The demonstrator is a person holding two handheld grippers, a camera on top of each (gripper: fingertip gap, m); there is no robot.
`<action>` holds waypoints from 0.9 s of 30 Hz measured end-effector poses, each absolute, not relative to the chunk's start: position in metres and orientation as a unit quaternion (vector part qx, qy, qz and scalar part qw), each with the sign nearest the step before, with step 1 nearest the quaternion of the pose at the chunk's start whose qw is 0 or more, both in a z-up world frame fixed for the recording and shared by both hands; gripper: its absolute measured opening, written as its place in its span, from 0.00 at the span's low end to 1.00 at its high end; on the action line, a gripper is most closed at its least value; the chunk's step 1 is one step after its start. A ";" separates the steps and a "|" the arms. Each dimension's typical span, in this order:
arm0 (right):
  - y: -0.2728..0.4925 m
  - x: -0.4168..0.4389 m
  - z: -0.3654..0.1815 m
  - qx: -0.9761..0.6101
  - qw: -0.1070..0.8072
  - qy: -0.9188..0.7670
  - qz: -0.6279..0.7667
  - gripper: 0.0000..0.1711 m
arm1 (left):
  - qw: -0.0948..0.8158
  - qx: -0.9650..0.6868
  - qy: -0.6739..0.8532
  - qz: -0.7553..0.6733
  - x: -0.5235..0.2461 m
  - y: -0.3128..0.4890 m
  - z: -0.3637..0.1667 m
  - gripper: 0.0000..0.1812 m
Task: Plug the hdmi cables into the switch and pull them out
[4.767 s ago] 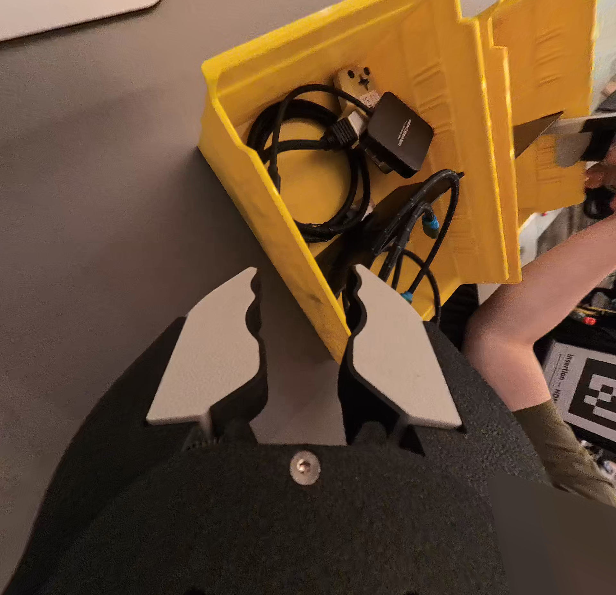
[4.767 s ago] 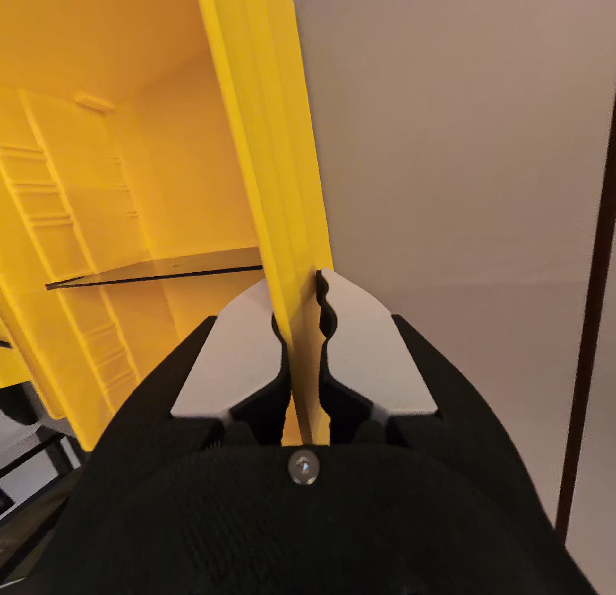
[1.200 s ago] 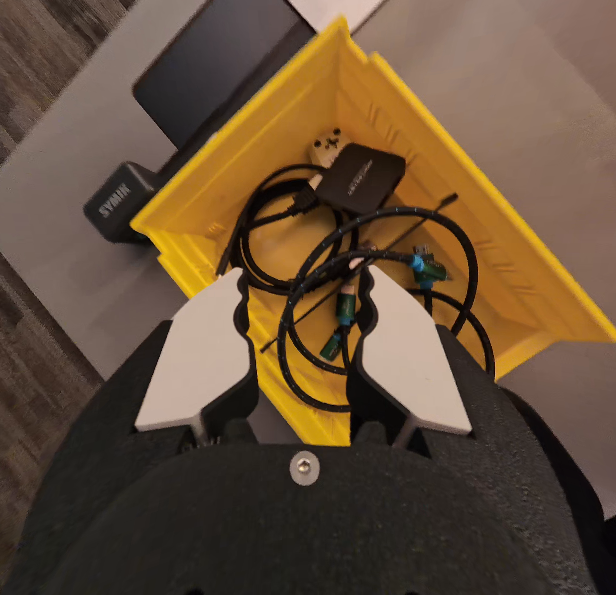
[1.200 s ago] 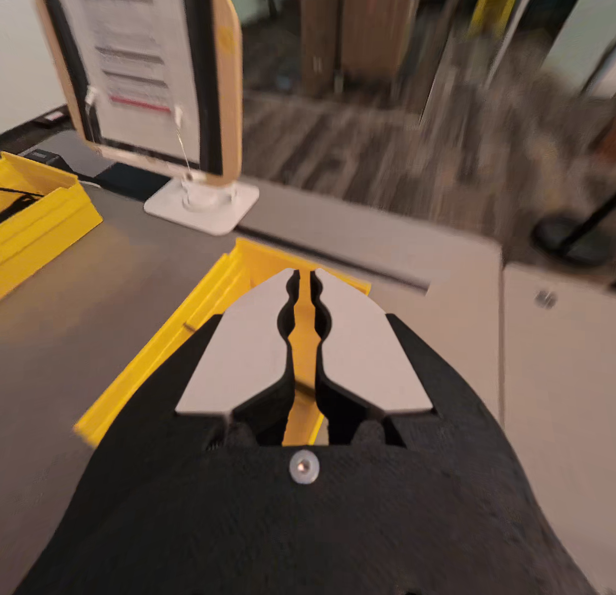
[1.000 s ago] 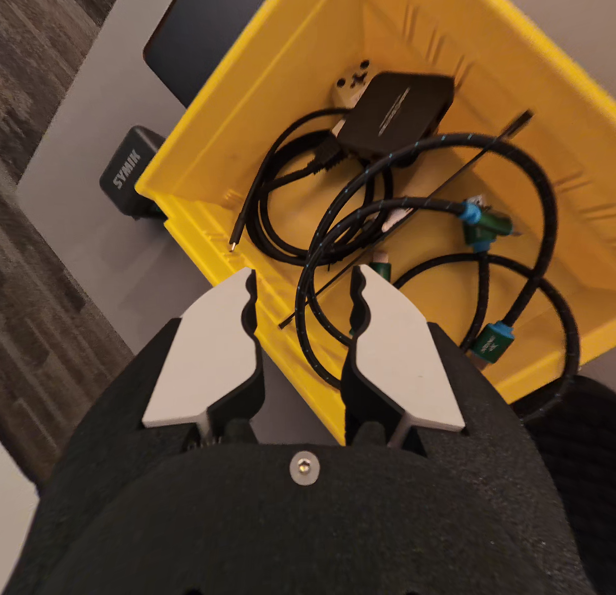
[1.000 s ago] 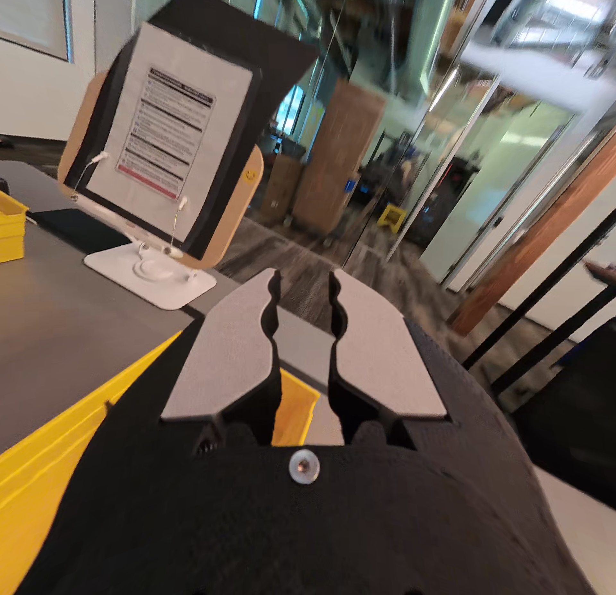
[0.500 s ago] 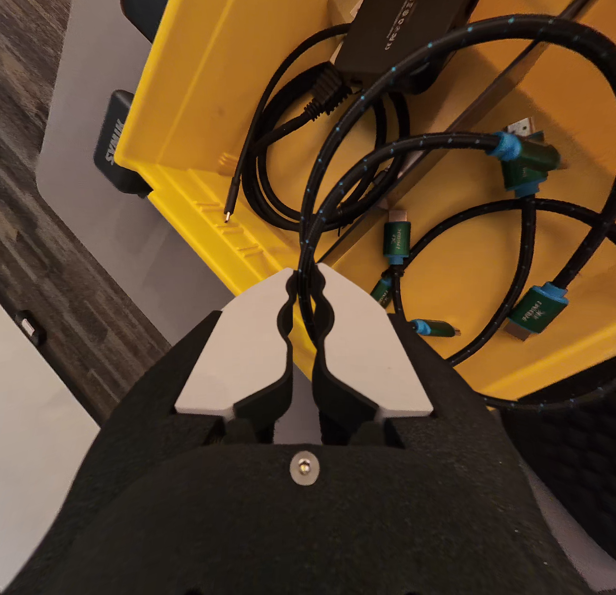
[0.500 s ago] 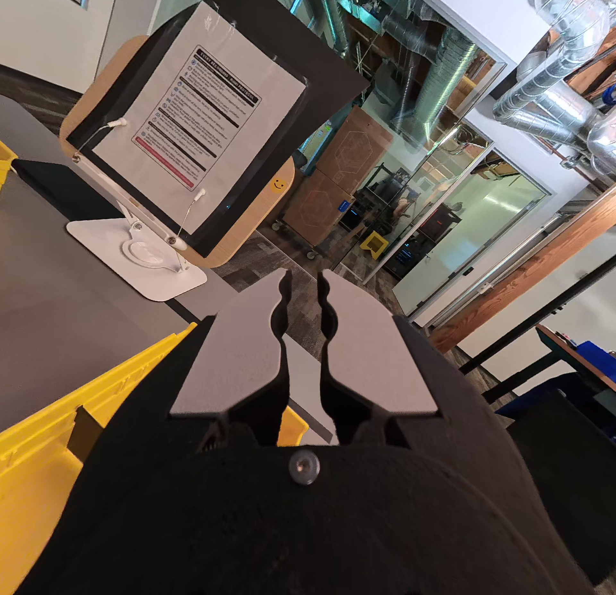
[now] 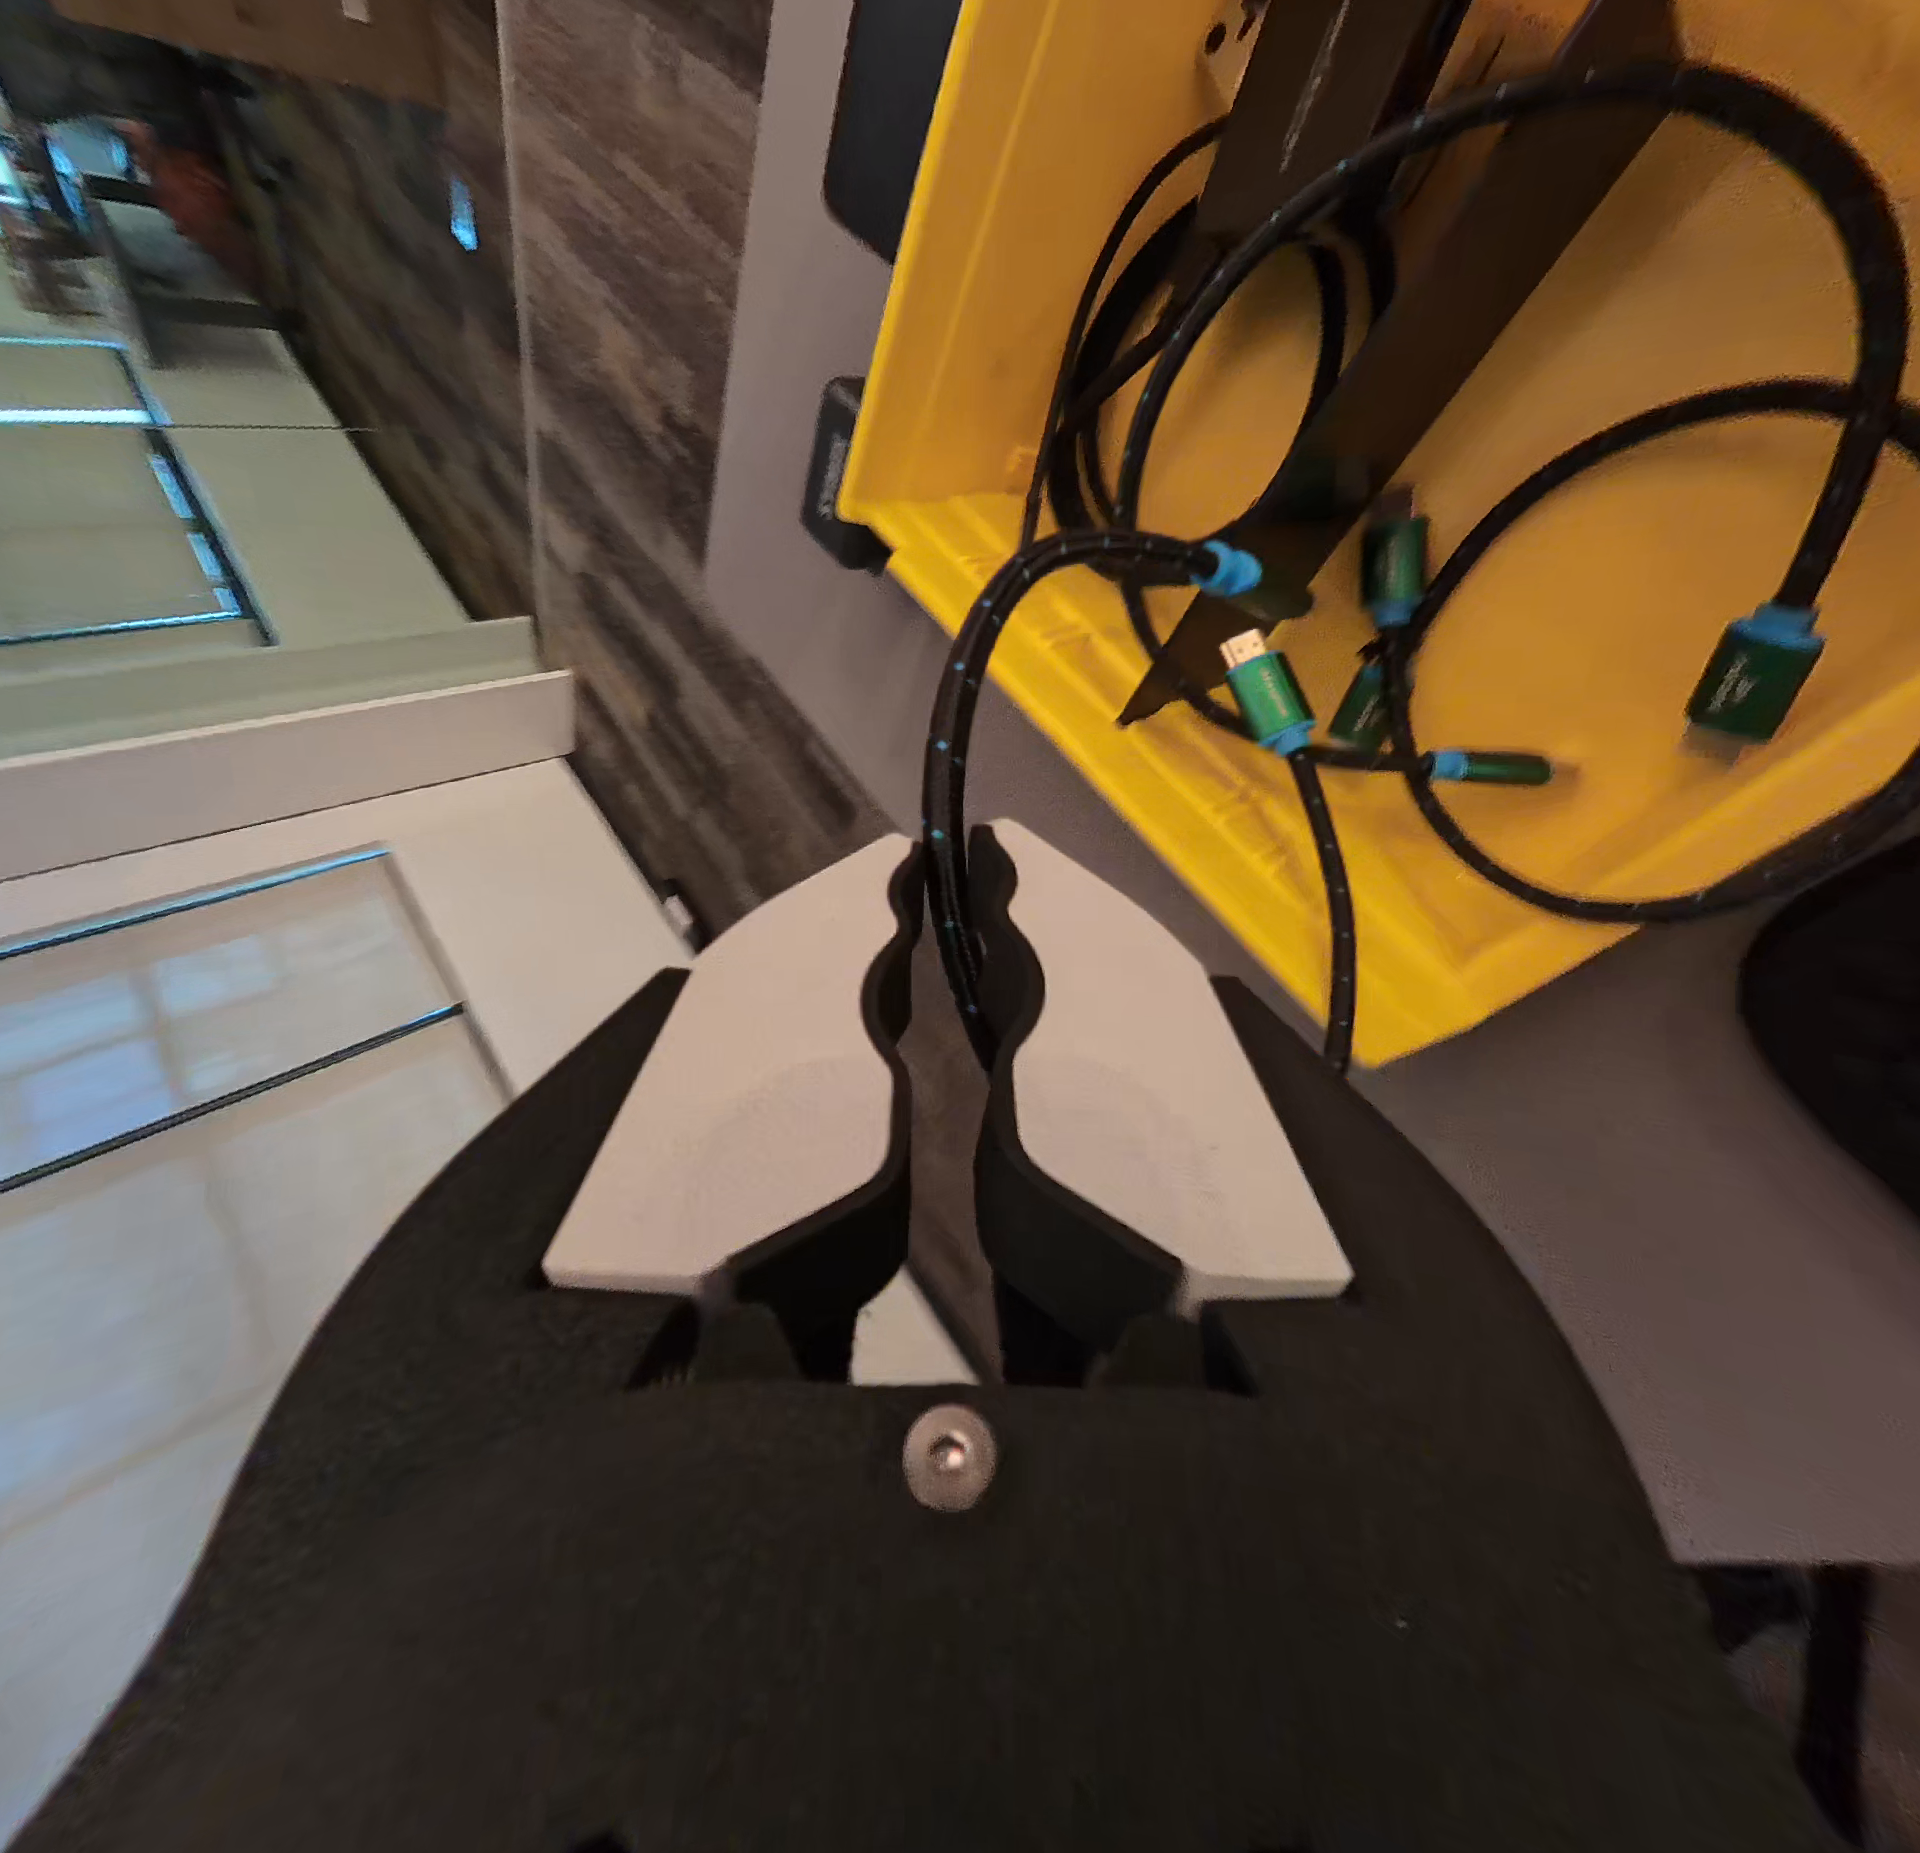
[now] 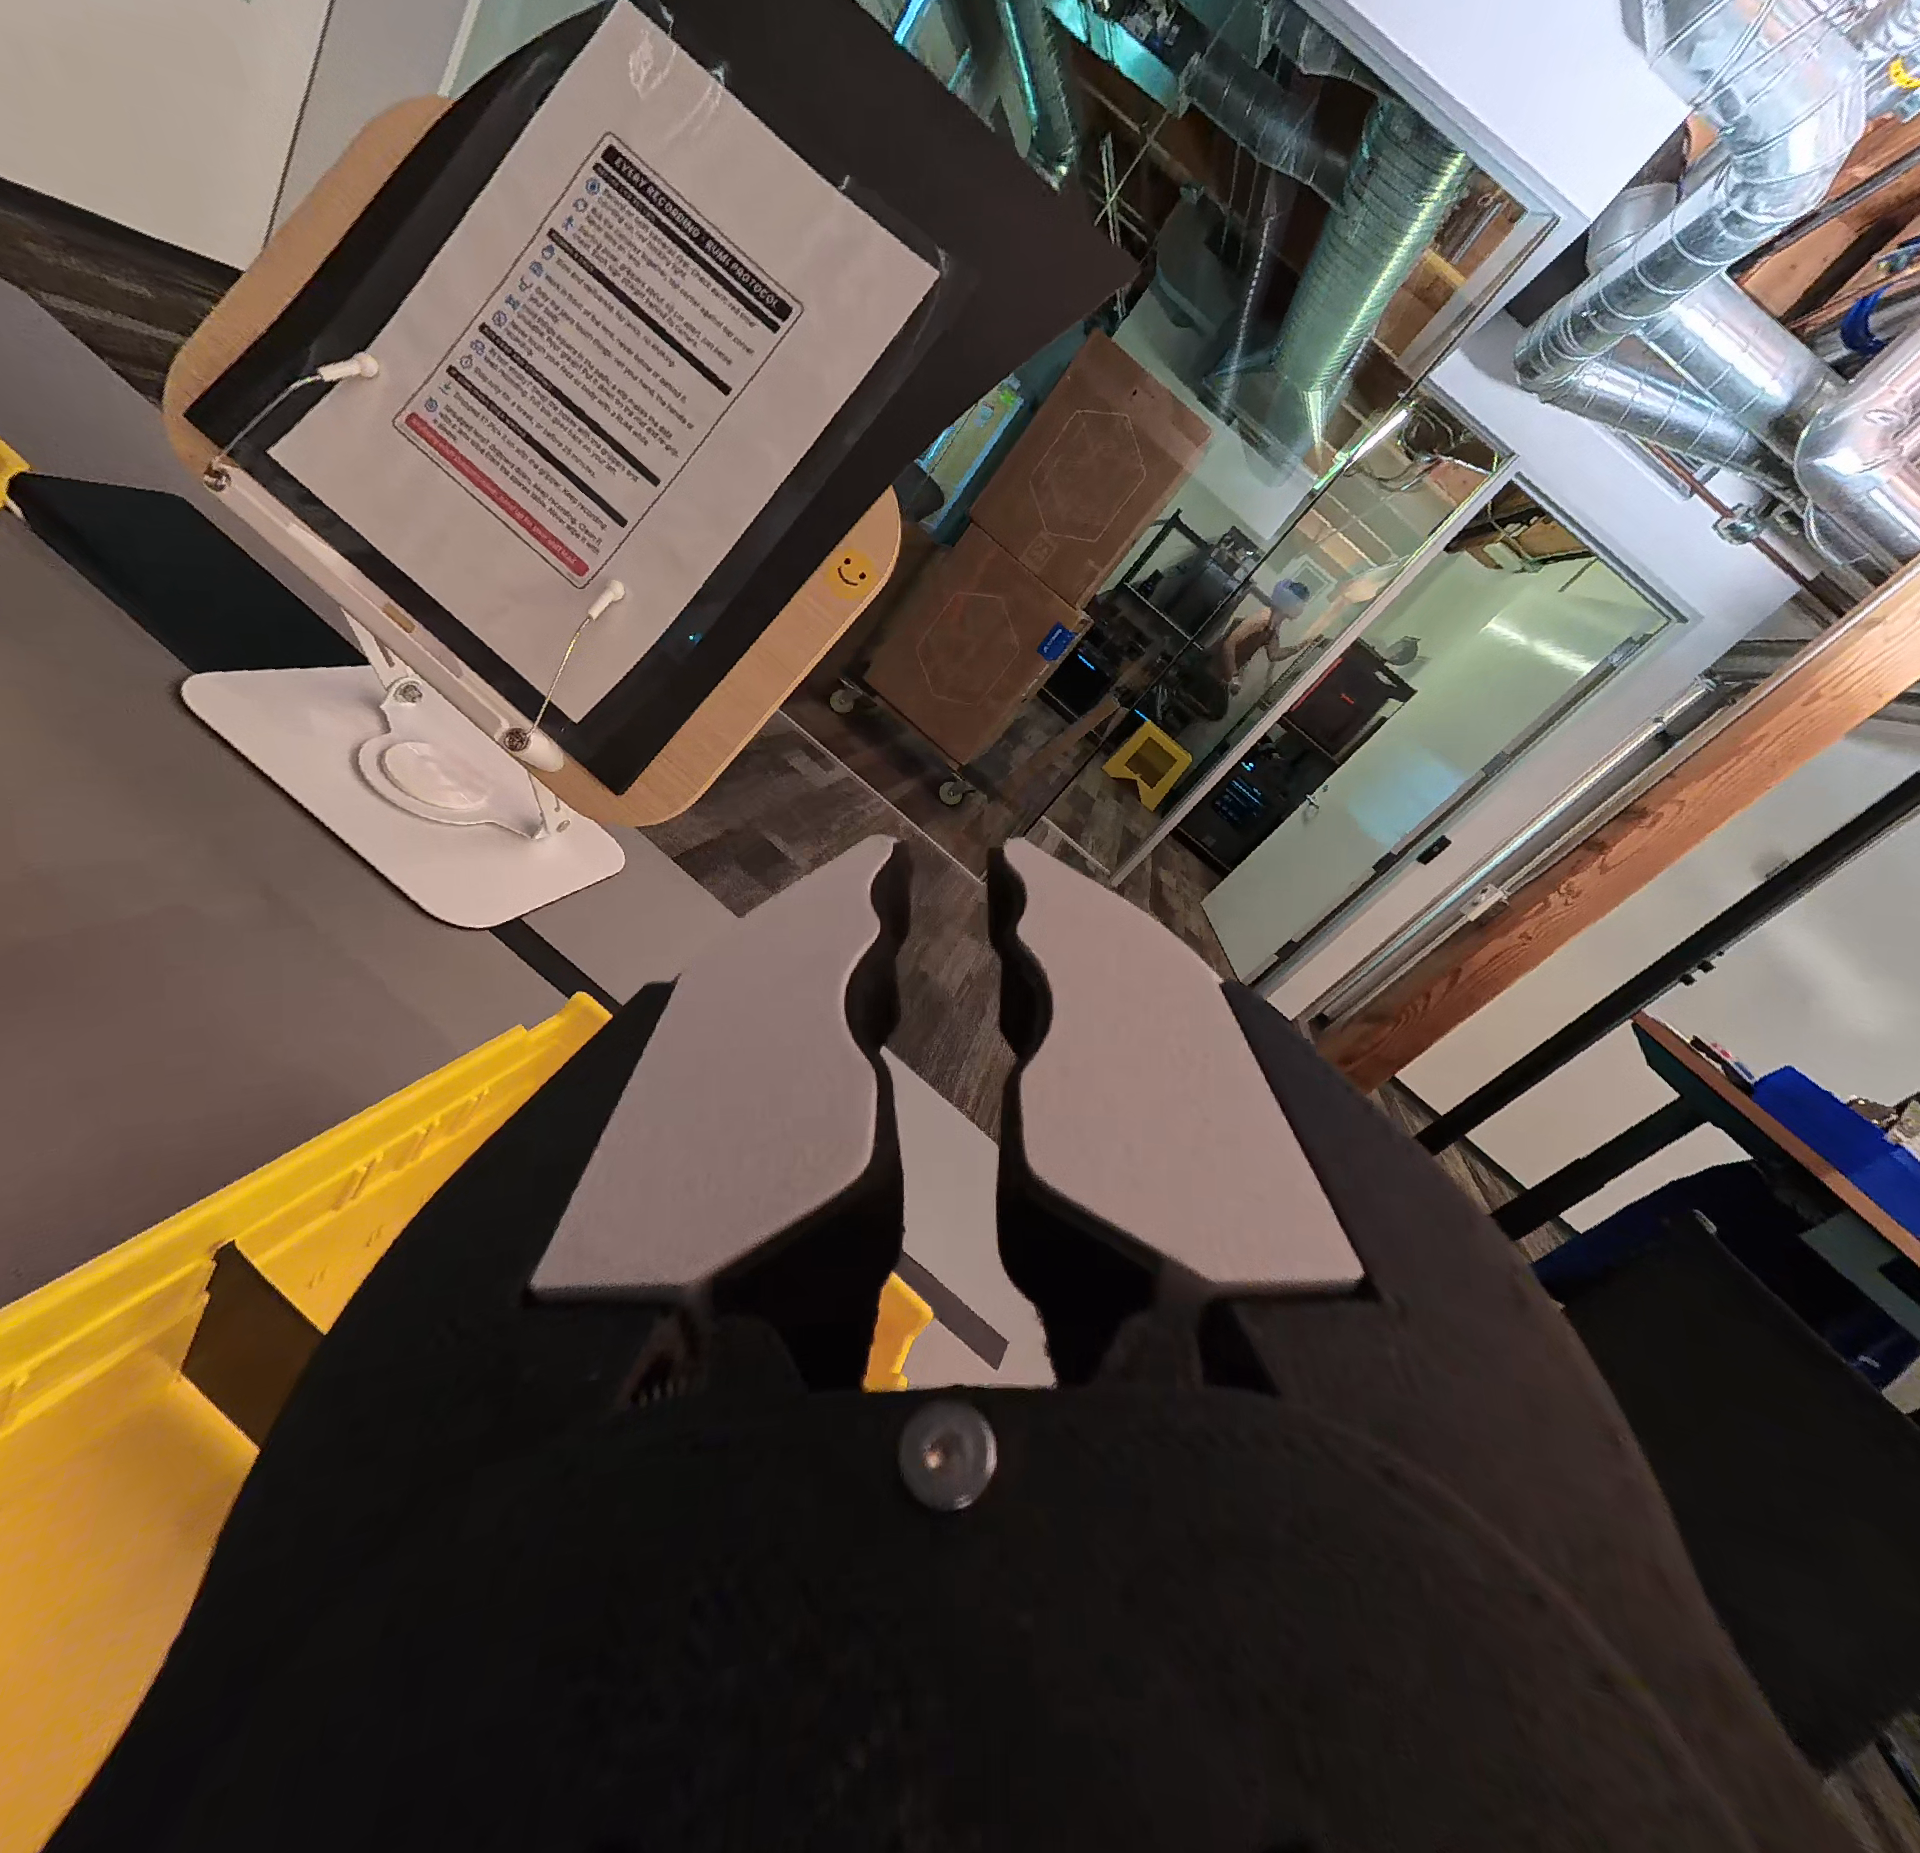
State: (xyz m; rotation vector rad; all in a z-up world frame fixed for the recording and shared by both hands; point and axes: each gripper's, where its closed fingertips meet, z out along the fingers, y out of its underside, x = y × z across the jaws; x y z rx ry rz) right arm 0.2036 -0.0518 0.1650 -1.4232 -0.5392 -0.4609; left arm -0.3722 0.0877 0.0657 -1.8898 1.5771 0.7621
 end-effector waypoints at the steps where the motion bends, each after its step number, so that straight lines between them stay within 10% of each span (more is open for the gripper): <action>1: -0.053 0.204 0.166 -0.638 0.702 -0.241 -0.204 0.09 | 0.275 -0.694 0.591 0.307 -0.372 0.083 0.076 0.04; 13: -0.054 0.207 0.164 -0.646 0.694 -0.245 -0.202 0.07 | 0.361 -0.589 0.686 0.230 -0.214 -0.015 0.145 0.04; 27: -0.034 0.205 0.133 -0.702 0.651 -0.250 -0.142 0.05 | 0.232 -0.578 0.782 -0.033 -0.049 -0.060 -0.031 0.04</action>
